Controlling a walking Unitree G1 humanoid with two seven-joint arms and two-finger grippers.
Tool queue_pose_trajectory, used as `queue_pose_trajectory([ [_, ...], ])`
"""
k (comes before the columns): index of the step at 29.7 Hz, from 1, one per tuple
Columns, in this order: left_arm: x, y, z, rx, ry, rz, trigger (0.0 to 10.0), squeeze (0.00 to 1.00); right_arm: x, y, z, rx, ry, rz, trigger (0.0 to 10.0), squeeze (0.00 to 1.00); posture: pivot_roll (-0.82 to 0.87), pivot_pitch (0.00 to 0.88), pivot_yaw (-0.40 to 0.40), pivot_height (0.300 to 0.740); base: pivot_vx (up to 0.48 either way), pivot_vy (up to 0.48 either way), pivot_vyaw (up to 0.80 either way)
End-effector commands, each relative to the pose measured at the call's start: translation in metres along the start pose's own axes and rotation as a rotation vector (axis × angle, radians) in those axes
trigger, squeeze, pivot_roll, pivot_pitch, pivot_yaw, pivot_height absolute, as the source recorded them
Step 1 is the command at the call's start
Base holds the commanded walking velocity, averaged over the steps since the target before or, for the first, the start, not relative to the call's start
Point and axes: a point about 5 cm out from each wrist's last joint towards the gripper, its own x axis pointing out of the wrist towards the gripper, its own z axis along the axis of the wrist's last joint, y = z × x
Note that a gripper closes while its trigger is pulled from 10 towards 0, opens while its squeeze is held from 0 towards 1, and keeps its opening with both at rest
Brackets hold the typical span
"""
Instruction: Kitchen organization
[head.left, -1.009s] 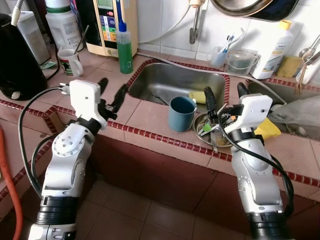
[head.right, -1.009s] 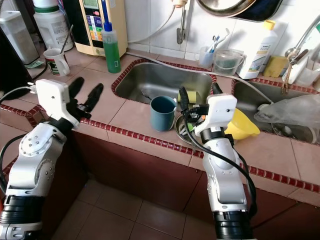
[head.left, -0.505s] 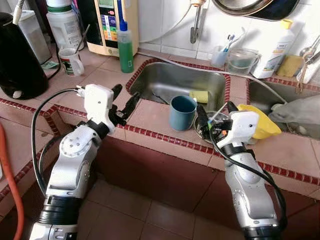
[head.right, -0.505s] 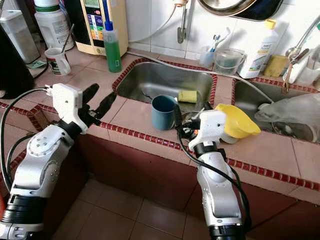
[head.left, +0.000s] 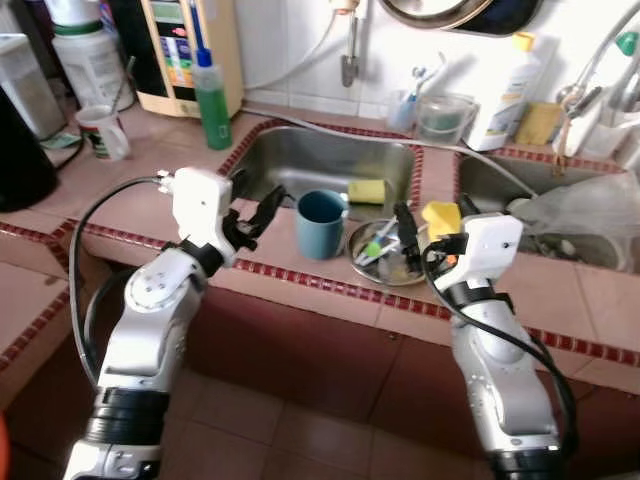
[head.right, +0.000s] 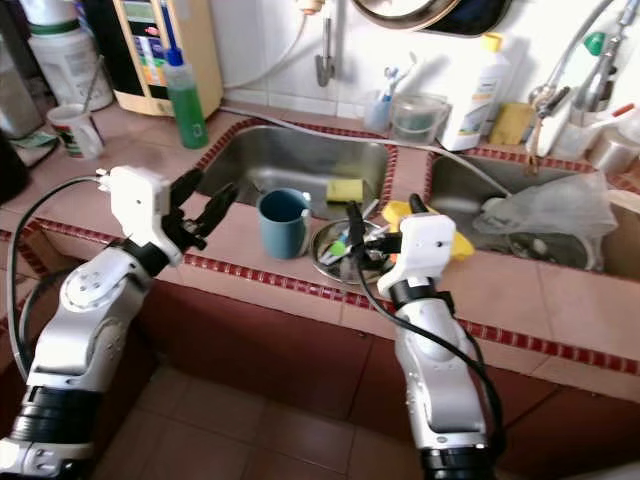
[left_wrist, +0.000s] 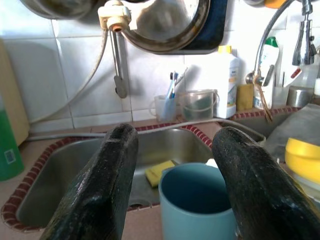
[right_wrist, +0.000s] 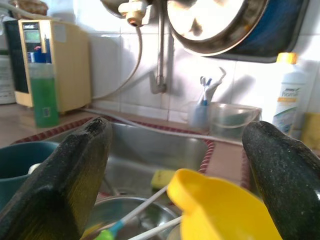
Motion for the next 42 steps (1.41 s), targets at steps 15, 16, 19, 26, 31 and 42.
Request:
queue_pose_trajectory([
  [15, 0.006, 0.019, -0.007, 0.040, 0.114, 0.016, 10.0, 0.00, -0.003, 0.018, 0.004, 0.027, -0.009, 0.077, 10.0, 0.00, -0.04, 0.000, 0.001, 0.740, 0.000, 0.000, 0.00],
  [16, 0.006, 0.020, -0.008, 0.037, 0.119, 0.017, 10.0, 0.00, -0.003, 0.018, 0.004, 0.027, -0.008, 0.077, 10.0, 0.00, -0.04, 0.000, 0.001, 0.740, 0.000, 0.000, 0.00],
  [19, 0.008, 0.022, -0.006, 0.049, 0.116, 0.013, 10.0, 0.00, -0.006, 0.018, 0.002, 0.033, 0.007, 0.065, 10.0, 0.00, -0.05, 0.000, 0.005, 0.740, 0.000, 0.000, 0.00],
  [26, 0.010, 0.018, -0.009, 0.051, 0.114, 0.005, 10.0, 0.00, -0.009, 0.018, 0.001, 0.034, 0.025, 0.074, 10.0, 0.00, -0.06, 0.000, 0.008, 0.740, 0.000, 0.000, -0.18],
  [31, 0.010, 0.013, -0.010, 0.018, 0.099, 0.007, 10.0, 0.00, -0.007, 0.018, 0.003, 0.039, 0.024, 0.076, 10.0, 0.00, -0.06, 0.002, 0.003, 0.740, 0.000, 0.000, -0.76],
  [42, 0.007, 0.025, -0.010, -0.015, 0.105, 0.076, 10.0, 0.00, -0.001, 0.020, 0.007, 0.029, 0.022, 0.113, 10.0, 0.00, -0.04, 0.012, -0.016, 0.740, 0.000, 0.000, -0.76],
])
